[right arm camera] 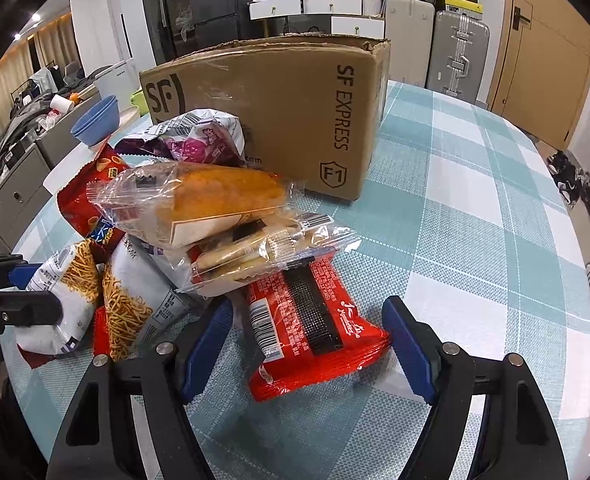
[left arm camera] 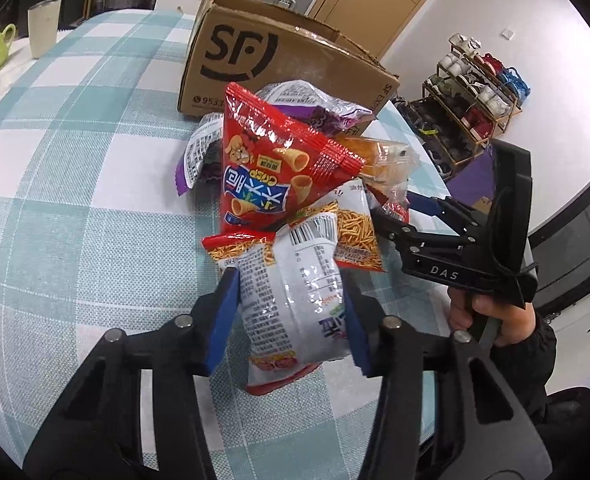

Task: Organize snacks
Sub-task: 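Grasp the white noodle-snack bag with the left tool while the right tool grasps the red wafer pack, then carry both packets into the cardboard box and open both tools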

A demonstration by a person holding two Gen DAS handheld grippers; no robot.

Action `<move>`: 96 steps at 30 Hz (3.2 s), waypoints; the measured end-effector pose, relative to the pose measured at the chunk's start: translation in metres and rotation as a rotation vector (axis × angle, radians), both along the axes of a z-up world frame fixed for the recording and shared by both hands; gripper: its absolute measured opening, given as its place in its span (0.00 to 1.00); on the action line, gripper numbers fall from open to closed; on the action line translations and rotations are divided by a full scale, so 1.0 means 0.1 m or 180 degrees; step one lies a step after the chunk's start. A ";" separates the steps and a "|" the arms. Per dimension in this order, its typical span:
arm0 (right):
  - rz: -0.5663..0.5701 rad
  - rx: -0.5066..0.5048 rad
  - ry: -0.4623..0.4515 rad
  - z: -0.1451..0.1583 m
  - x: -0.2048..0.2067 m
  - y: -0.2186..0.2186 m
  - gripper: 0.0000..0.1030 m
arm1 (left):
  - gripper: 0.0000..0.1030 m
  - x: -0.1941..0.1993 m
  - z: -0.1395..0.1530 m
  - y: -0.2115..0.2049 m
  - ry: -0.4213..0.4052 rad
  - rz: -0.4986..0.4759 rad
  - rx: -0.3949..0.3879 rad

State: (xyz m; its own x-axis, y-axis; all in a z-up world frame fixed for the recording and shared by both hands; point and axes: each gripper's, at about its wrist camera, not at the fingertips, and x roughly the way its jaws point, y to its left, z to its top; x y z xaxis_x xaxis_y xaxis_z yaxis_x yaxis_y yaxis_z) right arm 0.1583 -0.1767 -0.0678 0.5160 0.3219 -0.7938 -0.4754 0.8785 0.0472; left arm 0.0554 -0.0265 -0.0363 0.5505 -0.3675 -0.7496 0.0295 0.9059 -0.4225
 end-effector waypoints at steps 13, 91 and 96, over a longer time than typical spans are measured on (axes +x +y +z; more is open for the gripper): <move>-0.0032 -0.0086 -0.0061 0.02 -0.06 0.01 0.46 | 0.41 -0.07 0.01 0.07 -0.0061 -0.0002 -0.0092; -0.0244 0.0728 -0.0899 1.27 -0.14 -0.05 0.43 | 0.39 0.47 1.22 0.26 -0.1037 0.0379 0.0656; -0.0238 0.0746 -0.0870 1.30 0.00 -0.03 0.43 | 0.39 0.64 1.25 0.26 -0.1028 0.0379 0.0643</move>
